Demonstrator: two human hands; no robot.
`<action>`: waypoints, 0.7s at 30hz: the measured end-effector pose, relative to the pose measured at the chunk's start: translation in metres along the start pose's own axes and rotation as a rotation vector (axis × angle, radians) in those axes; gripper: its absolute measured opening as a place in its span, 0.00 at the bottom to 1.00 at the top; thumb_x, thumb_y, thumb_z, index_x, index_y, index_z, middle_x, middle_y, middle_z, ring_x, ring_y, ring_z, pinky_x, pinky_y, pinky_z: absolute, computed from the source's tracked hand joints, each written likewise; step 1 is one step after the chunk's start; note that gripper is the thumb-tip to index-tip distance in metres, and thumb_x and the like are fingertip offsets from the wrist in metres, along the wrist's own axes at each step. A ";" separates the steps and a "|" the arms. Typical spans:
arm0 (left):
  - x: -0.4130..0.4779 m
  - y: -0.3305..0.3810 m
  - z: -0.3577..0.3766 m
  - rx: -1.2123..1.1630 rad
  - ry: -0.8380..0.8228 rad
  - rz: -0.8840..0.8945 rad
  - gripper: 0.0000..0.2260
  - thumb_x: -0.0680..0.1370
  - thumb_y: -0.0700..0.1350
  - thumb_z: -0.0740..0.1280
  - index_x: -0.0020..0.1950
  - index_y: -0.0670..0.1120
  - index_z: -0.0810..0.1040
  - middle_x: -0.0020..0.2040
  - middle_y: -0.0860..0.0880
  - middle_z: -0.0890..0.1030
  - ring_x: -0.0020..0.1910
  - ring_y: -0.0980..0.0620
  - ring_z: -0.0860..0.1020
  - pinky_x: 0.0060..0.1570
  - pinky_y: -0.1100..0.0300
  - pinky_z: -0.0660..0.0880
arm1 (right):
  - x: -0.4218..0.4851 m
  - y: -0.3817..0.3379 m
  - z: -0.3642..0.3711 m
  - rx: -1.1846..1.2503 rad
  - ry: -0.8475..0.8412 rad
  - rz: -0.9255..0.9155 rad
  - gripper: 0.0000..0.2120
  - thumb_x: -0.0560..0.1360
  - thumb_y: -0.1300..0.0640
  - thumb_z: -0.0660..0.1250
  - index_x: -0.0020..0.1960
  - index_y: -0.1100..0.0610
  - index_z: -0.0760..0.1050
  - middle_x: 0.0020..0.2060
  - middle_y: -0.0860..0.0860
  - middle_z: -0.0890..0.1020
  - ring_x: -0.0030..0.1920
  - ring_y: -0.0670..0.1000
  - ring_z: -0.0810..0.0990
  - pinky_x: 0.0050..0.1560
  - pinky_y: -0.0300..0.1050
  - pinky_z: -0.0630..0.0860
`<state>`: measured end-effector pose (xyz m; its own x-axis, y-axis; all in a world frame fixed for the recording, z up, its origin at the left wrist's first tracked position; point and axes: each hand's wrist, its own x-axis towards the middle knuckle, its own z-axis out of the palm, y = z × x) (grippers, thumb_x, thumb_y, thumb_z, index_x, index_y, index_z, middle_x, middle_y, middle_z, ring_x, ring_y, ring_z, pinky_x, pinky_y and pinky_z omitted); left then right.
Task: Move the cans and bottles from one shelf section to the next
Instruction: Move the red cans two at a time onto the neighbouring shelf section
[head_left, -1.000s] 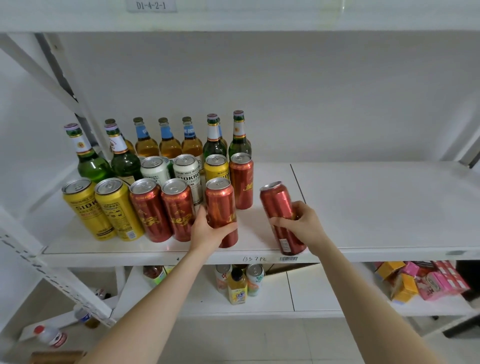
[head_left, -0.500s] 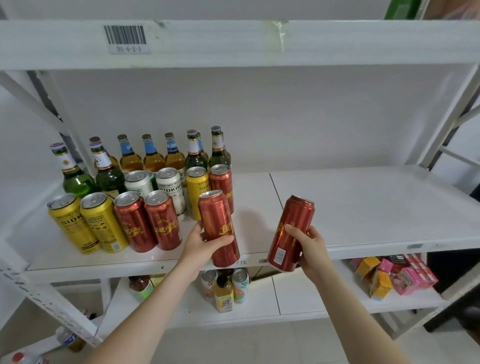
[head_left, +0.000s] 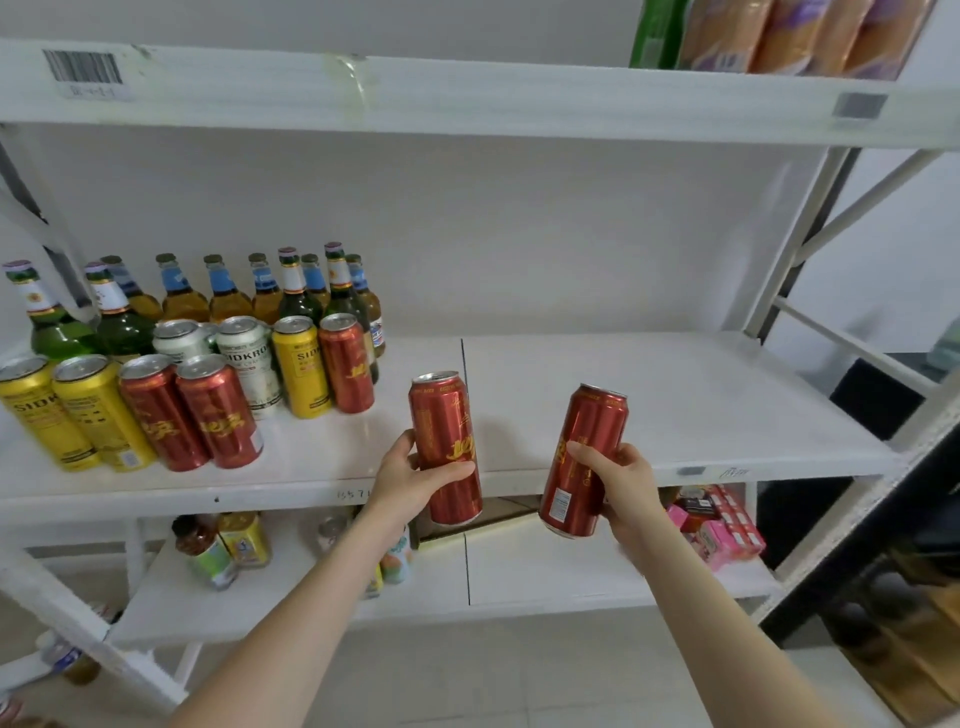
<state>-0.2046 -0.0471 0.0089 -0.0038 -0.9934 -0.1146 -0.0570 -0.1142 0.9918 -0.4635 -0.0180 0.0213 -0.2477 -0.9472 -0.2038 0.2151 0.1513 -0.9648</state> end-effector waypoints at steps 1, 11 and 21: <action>-0.003 0.000 0.013 -0.001 -0.002 -0.002 0.27 0.65 0.49 0.82 0.59 0.59 0.74 0.53 0.54 0.83 0.51 0.56 0.81 0.44 0.59 0.76 | 0.000 -0.003 -0.012 0.000 0.006 -0.001 0.24 0.67 0.56 0.79 0.59 0.56 0.74 0.52 0.56 0.83 0.50 0.57 0.85 0.52 0.59 0.81; 0.010 0.013 0.121 0.055 -0.086 0.009 0.29 0.64 0.48 0.82 0.62 0.55 0.75 0.54 0.52 0.83 0.54 0.54 0.81 0.46 0.58 0.77 | 0.034 -0.026 -0.110 -0.051 0.071 -0.040 0.24 0.66 0.55 0.80 0.57 0.54 0.75 0.51 0.55 0.84 0.45 0.54 0.86 0.45 0.55 0.83; 0.064 0.035 0.247 0.136 -0.191 0.047 0.29 0.59 0.54 0.82 0.56 0.60 0.75 0.53 0.53 0.83 0.52 0.54 0.82 0.43 0.58 0.78 | 0.095 -0.054 -0.206 -0.071 0.143 -0.110 0.22 0.65 0.54 0.81 0.54 0.52 0.75 0.50 0.55 0.84 0.46 0.55 0.85 0.41 0.49 0.80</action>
<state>-0.4536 -0.1124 0.0223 -0.1980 -0.9761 -0.0897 -0.1862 -0.0524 0.9811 -0.6937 -0.0578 0.0198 -0.3992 -0.9098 -0.1132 0.1129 0.0738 -0.9909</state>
